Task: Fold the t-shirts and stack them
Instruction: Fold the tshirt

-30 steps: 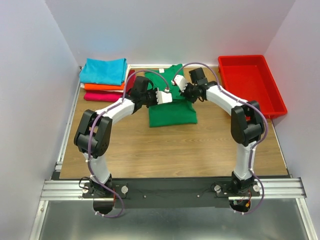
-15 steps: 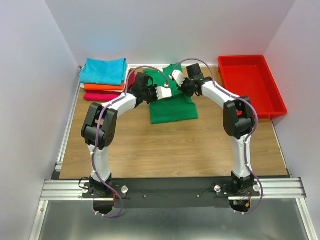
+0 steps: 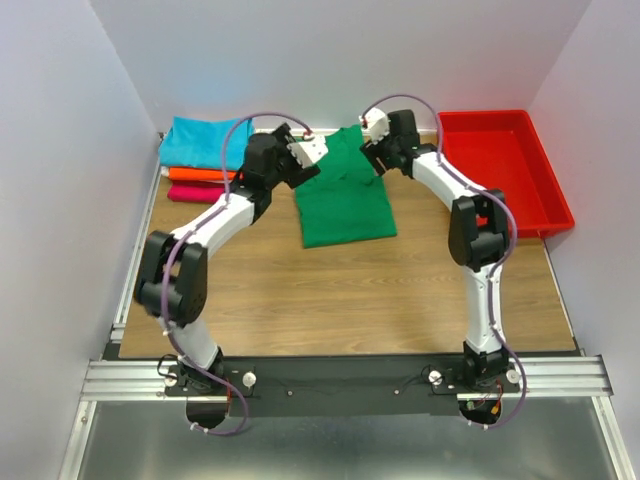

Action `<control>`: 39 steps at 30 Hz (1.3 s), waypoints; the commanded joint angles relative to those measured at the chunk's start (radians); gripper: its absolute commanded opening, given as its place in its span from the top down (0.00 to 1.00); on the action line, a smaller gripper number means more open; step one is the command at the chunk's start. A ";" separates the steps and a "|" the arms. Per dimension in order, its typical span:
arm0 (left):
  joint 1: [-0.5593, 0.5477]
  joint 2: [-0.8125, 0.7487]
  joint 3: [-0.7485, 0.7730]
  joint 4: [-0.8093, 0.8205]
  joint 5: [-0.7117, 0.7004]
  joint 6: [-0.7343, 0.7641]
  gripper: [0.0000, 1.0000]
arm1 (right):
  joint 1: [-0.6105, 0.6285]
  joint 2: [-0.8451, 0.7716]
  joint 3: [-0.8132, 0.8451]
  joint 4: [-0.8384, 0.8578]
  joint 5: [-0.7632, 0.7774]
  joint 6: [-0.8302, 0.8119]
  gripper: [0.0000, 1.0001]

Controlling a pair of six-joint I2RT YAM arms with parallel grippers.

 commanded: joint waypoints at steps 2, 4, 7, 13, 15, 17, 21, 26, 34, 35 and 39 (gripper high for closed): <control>0.007 -0.204 -0.050 0.092 -0.025 -0.050 0.03 | -0.058 -0.123 -0.063 0.054 -0.050 0.046 0.23; 0.007 -0.274 -0.085 0.056 0.030 -0.057 0.03 | -0.070 -0.189 -0.117 0.051 -0.103 0.013 0.23; 0.002 -0.364 -0.176 0.030 0.154 -0.084 0.10 | -0.070 -0.313 -0.278 0.013 -0.302 -0.144 0.22; -0.169 -0.528 -0.497 0.007 0.268 0.271 0.10 | -0.069 -0.476 -0.508 -0.361 -0.749 -0.817 0.18; -0.217 -0.538 -0.556 -0.004 0.244 0.340 0.10 | -0.066 -0.490 -0.565 -0.371 -0.732 -0.877 0.18; -0.258 -0.507 -0.598 -0.004 0.219 0.351 0.10 | -0.064 -0.494 -0.621 -0.370 -0.685 -0.920 0.17; -0.277 -0.406 -0.603 0.010 0.178 0.340 0.13 | -0.062 -0.493 -0.692 -0.331 -0.617 -0.923 0.17; -0.282 -0.257 -0.537 0.050 0.089 0.318 0.17 | -0.050 -0.497 -0.763 -0.228 -0.565 -0.899 0.17; -0.242 -0.100 -0.415 -0.034 0.059 0.315 0.25 | -0.017 -0.424 -0.757 -0.135 -0.489 -0.856 0.17; -0.242 -0.094 -0.412 -0.039 0.062 0.315 0.25 | -0.015 -0.416 -0.749 -0.129 -0.481 -0.847 0.17; -0.225 -0.071 -0.402 -0.070 0.047 0.335 0.25 | -0.012 -0.373 -0.715 -0.104 -0.439 -0.808 0.20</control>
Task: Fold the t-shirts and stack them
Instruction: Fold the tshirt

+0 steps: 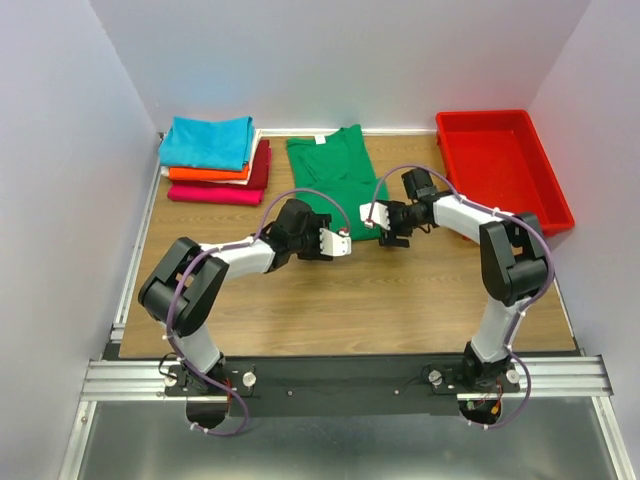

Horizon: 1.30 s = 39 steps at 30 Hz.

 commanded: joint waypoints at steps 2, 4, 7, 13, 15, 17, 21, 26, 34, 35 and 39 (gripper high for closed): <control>0.013 0.047 0.037 -0.076 -0.023 0.024 0.25 | 0.010 0.067 0.041 0.081 0.091 0.058 0.22; 0.013 0.069 0.057 -0.117 -0.006 0.022 0.25 | 0.010 0.087 0.058 0.095 0.100 0.098 0.25; 0.013 0.079 0.058 -0.138 0.011 0.028 0.25 | 0.011 0.100 0.072 0.104 0.103 0.116 0.28; 0.013 0.122 0.093 -0.177 -0.020 0.016 0.27 | 0.014 0.116 0.081 0.109 0.099 0.130 0.46; 0.013 0.148 0.120 -0.219 -0.014 0.016 0.32 | 0.014 0.116 0.083 0.107 0.097 0.142 0.56; 0.012 0.190 0.156 -0.279 0.006 0.019 0.48 | 0.014 0.113 0.078 0.107 0.100 0.151 0.63; 0.017 0.222 0.199 -0.319 0.020 -0.009 0.88 | 0.014 0.094 0.054 0.104 0.100 0.173 0.75; 0.010 0.141 0.197 -0.371 0.073 -0.024 1.00 | 0.014 0.032 0.017 0.019 0.096 0.199 0.86; -0.170 -0.083 0.061 -0.478 0.193 -0.044 1.00 | 0.021 -0.313 -0.201 -0.378 0.010 0.136 1.00; -0.195 -0.097 0.048 -0.490 0.202 -0.058 1.00 | 0.021 -0.356 -0.219 -0.429 -0.013 0.115 1.00; -0.310 -0.157 -0.008 -0.533 0.222 -0.134 1.00 | 0.024 -0.572 -0.345 -0.560 -0.039 0.098 1.00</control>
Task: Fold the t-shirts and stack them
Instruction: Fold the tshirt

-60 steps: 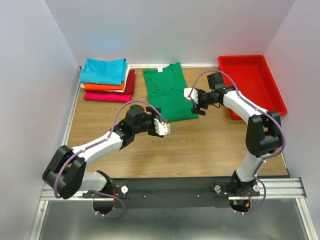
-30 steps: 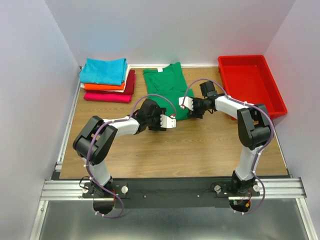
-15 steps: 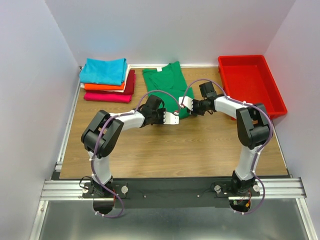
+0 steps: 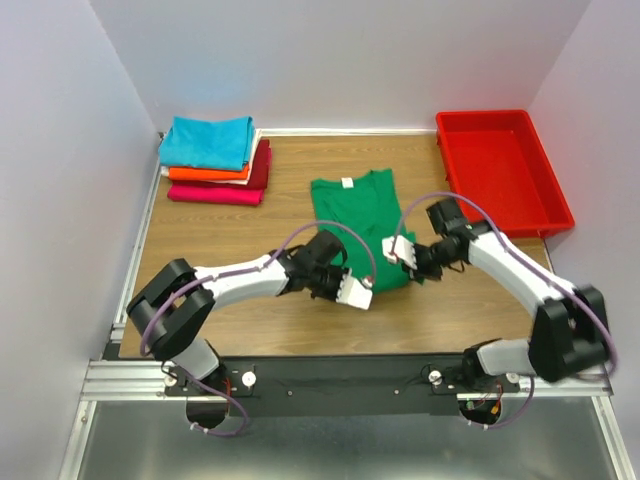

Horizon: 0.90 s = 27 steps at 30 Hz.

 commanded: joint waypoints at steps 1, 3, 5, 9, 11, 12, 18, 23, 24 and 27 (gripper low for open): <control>-0.082 -0.078 -0.061 -0.104 0.079 -0.099 1.00 | 0.010 -0.199 -0.112 -0.250 -0.061 -0.024 1.00; -0.102 -0.114 -0.087 -0.103 0.070 -0.134 1.00 | 0.010 -0.293 -0.128 -0.238 -0.038 0.035 1.00; -0.102 -0.166 -0.090 -0.094 0.033 -0.147 1.00 | 0.010 -0.316 -0.105 -0.210 -0.017 0.083 0.99; -0.077 -0.235 -0.050 -0.038 -0.045 -0.128 1.00 | 0.008 -0.272 0.024 -0.166 0.060 0.186 1.00; -0.027 -0.244 -0.011 0.026 -0.059 -0.091 1.00 | 0.008 -0.214 0.108 -0.123 0.089 0.220 1.00; -0.004 -0.244 0.006 0.054 -0.058 -0.081 1.00 | 0.008 -0.195 0.151 -0.105 0.103 0.249 0.99; 0.190 -0.080 0.224 0.134 0.013 -0.021 1.00 | -0.024 -0.020 0.286 0.060 0.187 0.327 1.00; 0.271 0.180 0.422 0.110 0.033 -0.048 1.00 | -0.075 0.174 0.412 0.168 0.204 0.384 0.99; 0.288 0.214 0.477 0.117 0.037 -0.074 1.00 | -0.084 0.235 0.450 0.184 0.212 0.408 1.00; 0.311 0.335 0.587 0.121 0.048 -0.102 1.00 | -0.113 0.340 0.536 0.228 0.233 0.450 1.00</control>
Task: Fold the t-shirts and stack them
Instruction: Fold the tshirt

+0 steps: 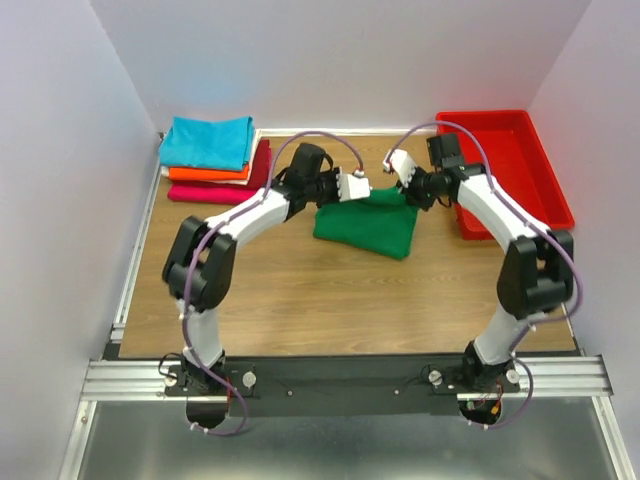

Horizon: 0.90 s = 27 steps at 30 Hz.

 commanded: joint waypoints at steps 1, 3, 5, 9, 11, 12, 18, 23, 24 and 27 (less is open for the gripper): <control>0.031 0.127 0.132 0.000 0.039 -0.051 1.00 | -0.036 0.124 0.121 0.105 0.069 0.095 1.00; 0.043 0.198 0.207 -0.003 0.041 -0.059 1.00 | -0.053 0.172 0.164 0.108 0.084 0.113 1.00; 0.047 0.256 0.268 -0.004 0.048 -0.059 1.00 | -0.067 0.224 0.209 0.111 0.090 0.122 1.00; 0.055 0.347 0.357 -0.012 0.048 -0.079 1.00 | -0.084 0.284 0.258 0.124 0.090 0.144 1.00; 0.064 0.362 0.380 -0.012 0.047 -0.090 1.00 | -0.083 0.319 0.284 0.128 0.083 0.147 1.00; 0.067 0.370 0.385 -0.009 0.042 -0.097 1.00 | -0.083 0.331 0.295 0.128 0.081 0.151 1.00; 0.087 0.420 0.462 -0.003 -0.018 -0.169 1.00 | -0.084 0.463 0.413 0.148 0.102 0.214 1.00; 0.106 0.518 0.607 -0.053 -0.239 -0.445 0.71 | -0.081 0.598 0.551 0.277 0.173 0.393 0.66; 0.113 0.529 0.671 -0.073 -0.274 -0.508 0.69 | -0.083 0.618 0.575 0.304 0.193 0.427 0.62; 0.152 0.511 0.663 -0.089 -0.344 -0.729 0.35 | -0.078 0.684 0.677 0.345 0.268 0.551 0.47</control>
